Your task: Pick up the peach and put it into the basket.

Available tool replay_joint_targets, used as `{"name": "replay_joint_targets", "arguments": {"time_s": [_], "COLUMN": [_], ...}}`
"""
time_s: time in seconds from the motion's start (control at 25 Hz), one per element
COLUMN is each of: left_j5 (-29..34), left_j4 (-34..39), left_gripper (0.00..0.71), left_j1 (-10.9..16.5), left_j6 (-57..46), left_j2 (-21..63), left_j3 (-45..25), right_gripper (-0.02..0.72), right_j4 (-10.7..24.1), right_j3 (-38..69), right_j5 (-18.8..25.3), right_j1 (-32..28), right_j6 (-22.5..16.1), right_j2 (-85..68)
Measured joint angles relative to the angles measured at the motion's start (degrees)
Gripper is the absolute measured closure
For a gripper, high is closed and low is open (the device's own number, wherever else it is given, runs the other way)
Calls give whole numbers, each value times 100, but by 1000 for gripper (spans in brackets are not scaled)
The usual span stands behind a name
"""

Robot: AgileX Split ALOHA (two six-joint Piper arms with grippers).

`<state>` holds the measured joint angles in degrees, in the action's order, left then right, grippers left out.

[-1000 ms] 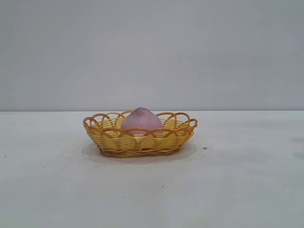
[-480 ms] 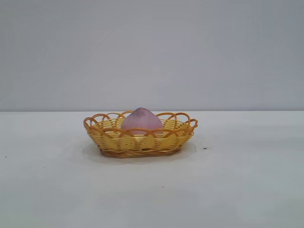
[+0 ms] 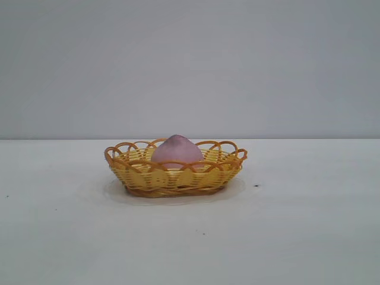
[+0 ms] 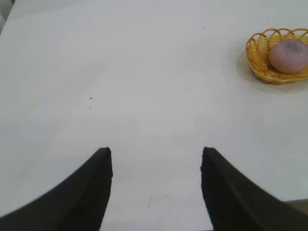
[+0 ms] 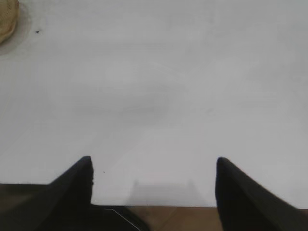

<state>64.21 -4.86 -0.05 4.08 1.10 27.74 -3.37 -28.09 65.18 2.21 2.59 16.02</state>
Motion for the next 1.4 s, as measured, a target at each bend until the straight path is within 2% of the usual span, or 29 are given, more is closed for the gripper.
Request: {"name": "replay_joint_targets", "arguments": {"time_s": [0.4,1.4], "left_j5": [0,0], "left_j4": [0,47], "left_gripper": [352,352], "left_j1": [-15,-15], "left_j6": [0,0], "left_j2": [0,0], "left_j3": [0,0], "right_gripper": [244,244], "right_j4": [19,19], "right_j3": [0,0], "right_j5": [-13,8], "right_j1": [52,52], "right_j6": [-13,-3], "right_j2": [-1660,-1700]}}
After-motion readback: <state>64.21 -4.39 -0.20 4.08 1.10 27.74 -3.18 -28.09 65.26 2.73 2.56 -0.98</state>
